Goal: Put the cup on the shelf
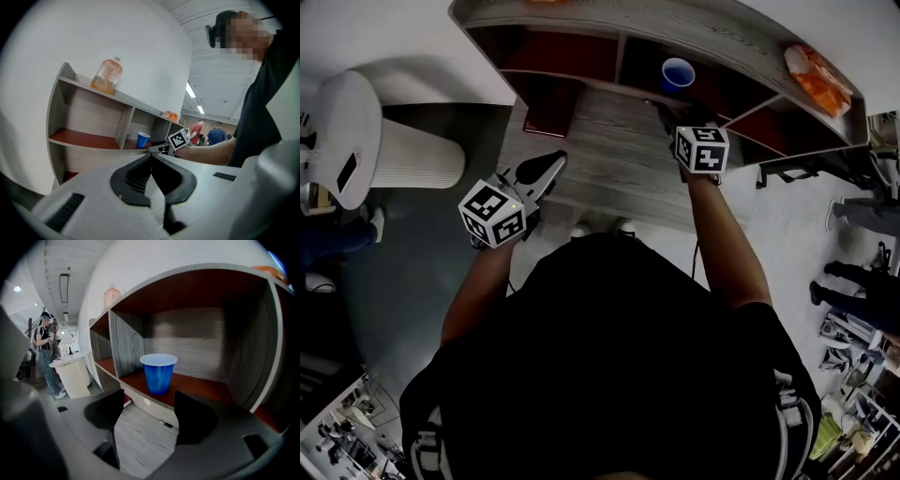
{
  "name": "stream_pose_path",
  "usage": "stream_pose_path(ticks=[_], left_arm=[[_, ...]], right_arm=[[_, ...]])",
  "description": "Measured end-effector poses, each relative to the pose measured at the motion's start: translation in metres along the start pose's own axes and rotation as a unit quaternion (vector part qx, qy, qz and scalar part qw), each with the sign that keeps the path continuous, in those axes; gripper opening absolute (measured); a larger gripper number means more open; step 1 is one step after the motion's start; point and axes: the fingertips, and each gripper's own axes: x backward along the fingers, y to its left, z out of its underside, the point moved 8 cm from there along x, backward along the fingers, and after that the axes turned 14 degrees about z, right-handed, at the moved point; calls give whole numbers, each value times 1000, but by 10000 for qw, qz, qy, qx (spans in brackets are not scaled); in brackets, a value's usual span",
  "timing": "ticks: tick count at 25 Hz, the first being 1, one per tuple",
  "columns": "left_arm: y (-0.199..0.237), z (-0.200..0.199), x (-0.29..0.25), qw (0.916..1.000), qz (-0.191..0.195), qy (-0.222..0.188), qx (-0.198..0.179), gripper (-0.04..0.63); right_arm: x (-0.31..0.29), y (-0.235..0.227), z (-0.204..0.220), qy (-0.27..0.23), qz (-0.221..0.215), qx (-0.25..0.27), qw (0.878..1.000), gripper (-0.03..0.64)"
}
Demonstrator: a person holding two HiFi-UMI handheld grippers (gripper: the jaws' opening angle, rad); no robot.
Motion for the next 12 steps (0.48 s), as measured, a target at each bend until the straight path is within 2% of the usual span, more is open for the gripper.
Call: stream_pose_path(ticks=[8,12], left_arm=[[-1,-6,2,9999,94,5,-98,18],[1,-10,1,9997,165,5,-175,18]], right_arm=[[46,0,0,-813,-373,-543,9945,325],[64,-3,3,-904,-353,-642,9932,322]])
